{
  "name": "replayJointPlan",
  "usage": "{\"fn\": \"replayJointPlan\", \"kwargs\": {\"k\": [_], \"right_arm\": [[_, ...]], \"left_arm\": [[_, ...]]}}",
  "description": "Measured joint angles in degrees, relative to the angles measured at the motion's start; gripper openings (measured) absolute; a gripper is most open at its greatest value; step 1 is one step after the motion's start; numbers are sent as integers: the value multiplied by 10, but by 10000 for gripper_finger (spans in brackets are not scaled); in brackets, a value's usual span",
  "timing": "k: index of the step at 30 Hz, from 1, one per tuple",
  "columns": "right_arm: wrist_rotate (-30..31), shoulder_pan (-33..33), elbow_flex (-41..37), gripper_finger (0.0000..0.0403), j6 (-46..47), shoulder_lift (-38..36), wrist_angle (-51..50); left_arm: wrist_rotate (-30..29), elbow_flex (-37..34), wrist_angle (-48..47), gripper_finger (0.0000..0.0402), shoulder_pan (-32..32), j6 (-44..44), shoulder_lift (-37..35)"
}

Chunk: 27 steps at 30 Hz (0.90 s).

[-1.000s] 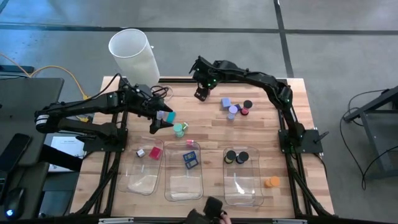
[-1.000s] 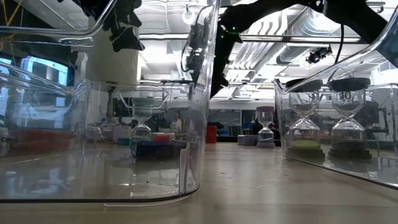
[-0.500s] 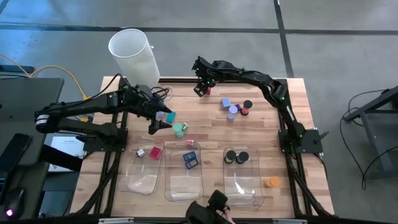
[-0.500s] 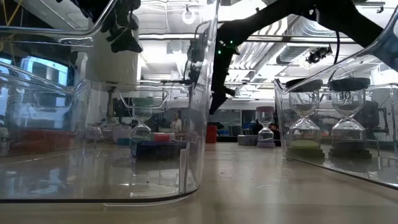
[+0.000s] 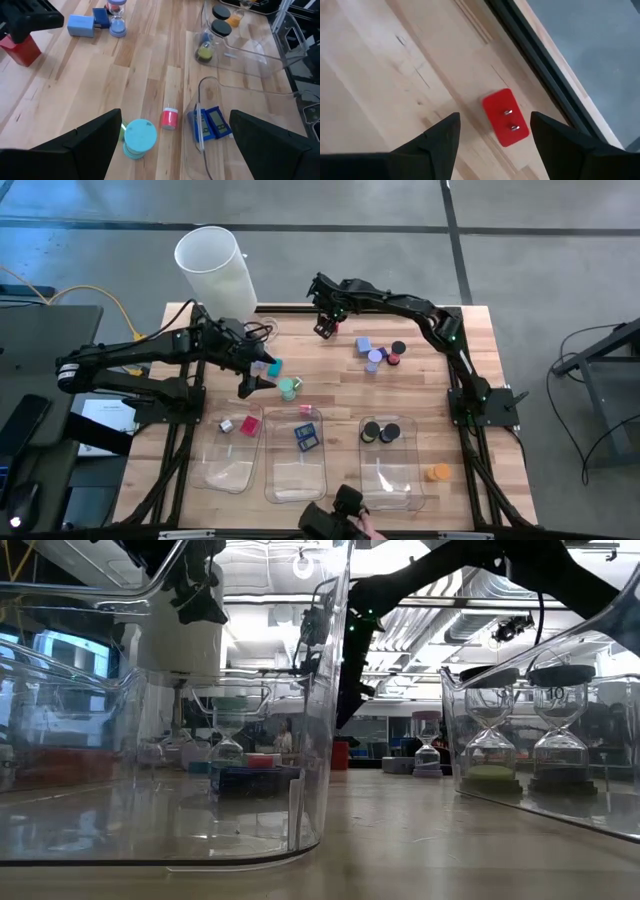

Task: Pick & Place Office items
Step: Put the top middle red adapter into the left bin

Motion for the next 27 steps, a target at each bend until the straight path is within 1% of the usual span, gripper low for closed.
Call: {"fn": "replayJointPlan", "kwargs": {"k": [11, 27], "right_arm": [[25, 4, 2, 231, -10, 40, -1], [9, 6, 1, 231, -22, 41, 4]], "left_arm": [[0, 0, 0, 363, 0, 0, 0], [-2, 0, -1, 363, 0, 6, 0]]}}
